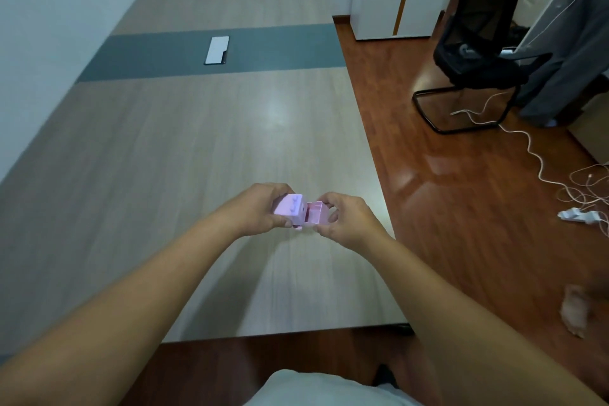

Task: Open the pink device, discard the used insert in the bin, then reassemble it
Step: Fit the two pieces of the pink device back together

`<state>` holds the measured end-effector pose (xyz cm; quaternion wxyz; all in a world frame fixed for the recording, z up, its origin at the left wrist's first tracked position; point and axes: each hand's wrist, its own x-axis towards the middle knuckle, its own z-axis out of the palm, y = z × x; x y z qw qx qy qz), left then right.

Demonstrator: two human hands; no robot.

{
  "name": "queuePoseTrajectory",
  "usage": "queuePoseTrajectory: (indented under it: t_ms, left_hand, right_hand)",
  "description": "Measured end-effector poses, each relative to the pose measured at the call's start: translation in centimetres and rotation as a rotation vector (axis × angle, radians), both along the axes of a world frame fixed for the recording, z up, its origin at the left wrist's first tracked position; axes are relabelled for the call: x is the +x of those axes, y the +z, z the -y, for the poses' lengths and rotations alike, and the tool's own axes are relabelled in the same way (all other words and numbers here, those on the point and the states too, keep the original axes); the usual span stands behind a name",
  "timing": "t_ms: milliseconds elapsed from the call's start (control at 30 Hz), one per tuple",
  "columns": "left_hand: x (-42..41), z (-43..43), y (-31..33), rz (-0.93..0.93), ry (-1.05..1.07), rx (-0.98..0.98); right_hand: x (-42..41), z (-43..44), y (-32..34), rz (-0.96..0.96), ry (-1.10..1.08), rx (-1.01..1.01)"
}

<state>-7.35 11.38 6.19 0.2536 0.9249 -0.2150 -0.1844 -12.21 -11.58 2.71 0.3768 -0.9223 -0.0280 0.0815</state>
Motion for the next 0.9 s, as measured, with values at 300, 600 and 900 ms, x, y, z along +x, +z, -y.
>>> queuePoseTrajectory:
  t_ms: [300,600,900]
  left_hand:
    - [0.3,-1.8,-1.3,-0.038,0.011,-0.113]
    - [0.3,-0.7,-1.7,-0.078,-0.016,-0.193]
    - [1.4,0.1,-3.9,-0.053,-0.042,-0.117]
  right_hand:
    - [-0.5,-1.1,-0.8,0.016,-0.014,0.030]
    - [-0.2,-2.4,-1.9,0.004,-0.018,0.032]
    - [0.7,-2.9,-5.0,-0.064,-0.122,0.005]
